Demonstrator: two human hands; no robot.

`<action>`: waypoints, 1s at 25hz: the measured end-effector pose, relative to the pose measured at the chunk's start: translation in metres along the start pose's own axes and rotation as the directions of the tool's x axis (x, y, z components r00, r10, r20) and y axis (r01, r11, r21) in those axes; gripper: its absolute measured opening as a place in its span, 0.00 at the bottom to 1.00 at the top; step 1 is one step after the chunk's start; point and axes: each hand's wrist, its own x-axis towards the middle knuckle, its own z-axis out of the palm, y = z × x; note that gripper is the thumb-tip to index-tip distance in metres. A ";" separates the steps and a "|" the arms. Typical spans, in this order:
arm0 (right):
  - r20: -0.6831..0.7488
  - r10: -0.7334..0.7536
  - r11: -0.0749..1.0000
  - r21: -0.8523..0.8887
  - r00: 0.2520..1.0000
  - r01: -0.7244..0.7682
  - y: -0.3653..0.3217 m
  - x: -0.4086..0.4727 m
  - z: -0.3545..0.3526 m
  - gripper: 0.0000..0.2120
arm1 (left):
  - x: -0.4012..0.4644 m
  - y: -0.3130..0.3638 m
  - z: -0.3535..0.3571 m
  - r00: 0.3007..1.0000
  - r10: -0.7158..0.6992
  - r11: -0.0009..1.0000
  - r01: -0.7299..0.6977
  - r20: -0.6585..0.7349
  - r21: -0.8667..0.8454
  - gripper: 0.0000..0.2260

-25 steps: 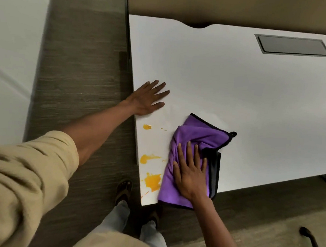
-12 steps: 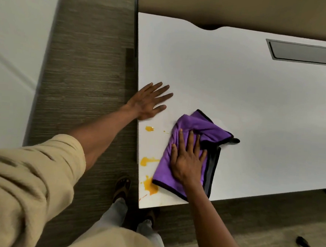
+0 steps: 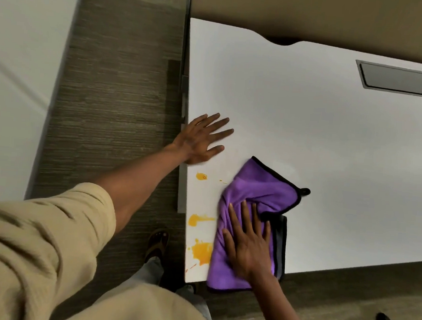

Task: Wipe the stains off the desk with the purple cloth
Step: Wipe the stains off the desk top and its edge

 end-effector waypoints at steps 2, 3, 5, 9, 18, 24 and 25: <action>-0.005 0.062 0.996 0.058 0.998 -0.062 -0.008 0.031 -0.010 0.30 | 0.000 0.000 -0.001 1.000 0.011 1.000 -0.011 0.003 -0.013 0.28; -0.005 0.093 0.992 0.083 0.996 -0.092 -0.011 0.044 -0.013 0.30 | -0.001 0.000 -0.001 1.000 0.011 1.000 -0.010 0.008 -0.017 0.29; -0.005 0.091 0.991 0.098 0.996 -0.090 -0.014 0.052 -0.015 0.30 | 0.000 0.000 -0.004 1.000 0.009 1.000 -0.009 0.020 -0.014 0.29; -0.070 0.005 0.999 0.043 0.998 -0.002 -0.005 0.002 0.002 0.31 | -0.002 0.000 -0.007 0.999 0.004 1.000 -0.004 0.044 -0.007 0.29; -0.045 0.271 0.956 0.133 0.962 -0.263 0.010 0.062 -0.012 0.30 | -0.003 0.002 -0.003 1.000 -0.007 1.000 0.007 0.004 -0.026 0.29; -0.155 0.097 0.976 0.206 0.983 -0.064 -0.009 0.062 -0.017 0.29 | -0.001 0.003 -0.005 1.000 -0.003 1.000 0.003 0.015 -0.019 0.28; -0.174 0.043 0.980 0.201 0.984 -0.007 -0.012 0.048 -0.012 0.28 | 0.000 0.003 -0.004 1.000 -0.005 1.000 0.005 0.016 -0.012 0.28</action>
